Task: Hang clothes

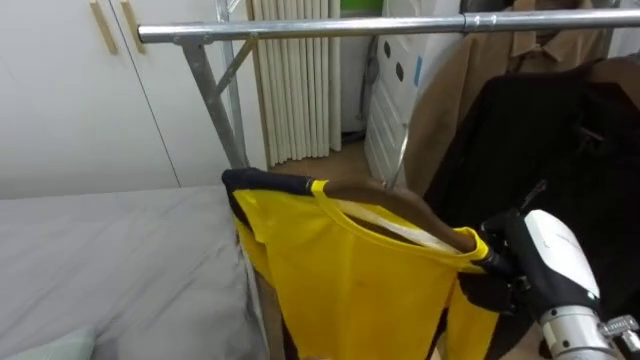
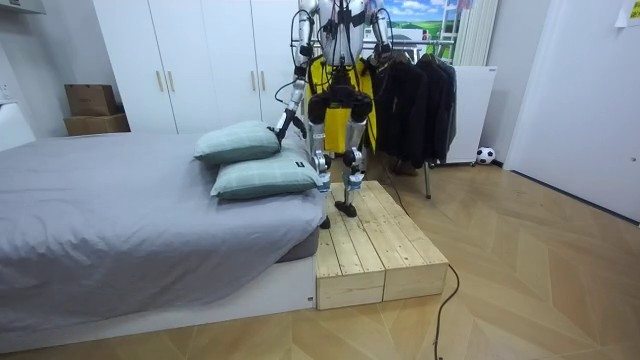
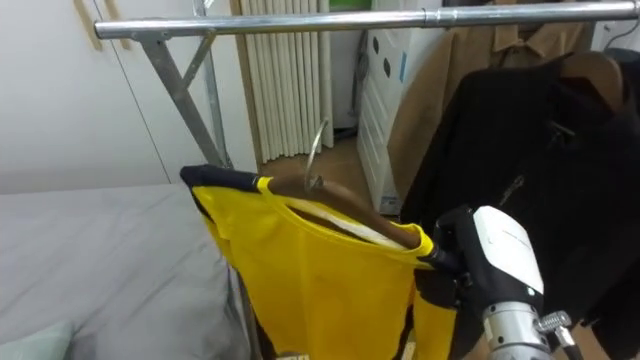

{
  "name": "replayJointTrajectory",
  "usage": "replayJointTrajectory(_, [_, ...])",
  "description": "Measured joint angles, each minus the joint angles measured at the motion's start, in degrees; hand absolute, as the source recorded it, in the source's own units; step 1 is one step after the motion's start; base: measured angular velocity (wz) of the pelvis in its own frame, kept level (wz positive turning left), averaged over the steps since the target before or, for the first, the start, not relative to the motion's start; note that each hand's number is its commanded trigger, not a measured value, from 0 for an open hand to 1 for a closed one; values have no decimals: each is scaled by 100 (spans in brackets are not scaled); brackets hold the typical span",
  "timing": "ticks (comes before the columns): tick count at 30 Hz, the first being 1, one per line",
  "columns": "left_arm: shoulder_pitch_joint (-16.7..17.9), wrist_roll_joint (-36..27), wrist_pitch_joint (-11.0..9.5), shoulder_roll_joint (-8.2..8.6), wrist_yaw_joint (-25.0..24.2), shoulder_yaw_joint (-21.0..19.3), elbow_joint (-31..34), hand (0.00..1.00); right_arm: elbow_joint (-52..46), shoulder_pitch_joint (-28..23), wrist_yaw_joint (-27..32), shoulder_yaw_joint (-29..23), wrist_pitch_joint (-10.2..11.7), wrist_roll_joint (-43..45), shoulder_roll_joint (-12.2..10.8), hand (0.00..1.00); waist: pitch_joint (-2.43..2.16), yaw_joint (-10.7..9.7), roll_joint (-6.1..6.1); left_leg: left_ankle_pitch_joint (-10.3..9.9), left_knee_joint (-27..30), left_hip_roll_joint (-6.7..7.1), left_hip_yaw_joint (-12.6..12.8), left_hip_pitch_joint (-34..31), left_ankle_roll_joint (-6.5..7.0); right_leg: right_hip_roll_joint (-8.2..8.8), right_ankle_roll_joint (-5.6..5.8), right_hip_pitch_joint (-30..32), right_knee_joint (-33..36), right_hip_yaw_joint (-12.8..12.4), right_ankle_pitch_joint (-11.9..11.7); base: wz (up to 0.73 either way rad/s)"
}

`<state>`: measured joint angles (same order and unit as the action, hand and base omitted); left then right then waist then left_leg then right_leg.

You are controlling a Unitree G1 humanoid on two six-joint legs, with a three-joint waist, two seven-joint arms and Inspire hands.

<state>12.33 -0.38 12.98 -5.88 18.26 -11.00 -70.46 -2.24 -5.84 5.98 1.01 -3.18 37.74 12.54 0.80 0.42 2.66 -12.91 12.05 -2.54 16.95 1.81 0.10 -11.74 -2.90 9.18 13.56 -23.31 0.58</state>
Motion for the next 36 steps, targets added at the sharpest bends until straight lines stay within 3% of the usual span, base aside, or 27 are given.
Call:
replayJointTrajectory(9, [31,8,-98,-89,4,6,0,0,-111,25,-178,-1,-2,-10,26,100,-6,41,154,4,-48,-20,-78,0,-14,19,-60,-12,-1,150,31,7])
replayJointTrajectory(11, [127,8,-219,-91,4,8,3,0,-231,26,-181,-9,-2,-12,92,100,-8,55,169,7,-66,-21,-88,44,-27,12,-81,-37,-1,151,44,0])
replayJointTrajectory(16, [130,64,-227,-173,-34,9,15,0,-351,126,-180,-68,1,1,261,100,-13,83,202,-8,-73,-21,-276,77,-60,16,-144,-104,11,279,88,13])
replayJointTrajectory(19, [134,131,-318,-179,-53,4,16,0,-356,414,-183,-69,2,7,395,100,-13,158,201,-5,-92,-28,-304,75,-72,11,-158,-102,1,300,98,6])
replayJointTrajectory(23, [136,266,-349,-187,-46,-28,29,0,-371,811,-185,-71,11,-71,408,100,-16,206,207,9,-109,-48,-352,80,-97,10,-190,-104,-2,365,105,6])
replayJointTrajectory(29, [133,506,-475,-212,-46,-80,79,0,-345,837,-255,-98,12,-487,422,100,-29,467,237,8,-125,-75,-532,163,-138,16,-273,-240,-26,488,158,15])
replayJointTrajectory(36, [139,568,-499,-292,-224,-80,79,0,-300,904,-409,-95,11,-948,415,100,-18,519,227,-9,-127,-82,-713,281,-164,54,-315,-415,-87,675,239,15])
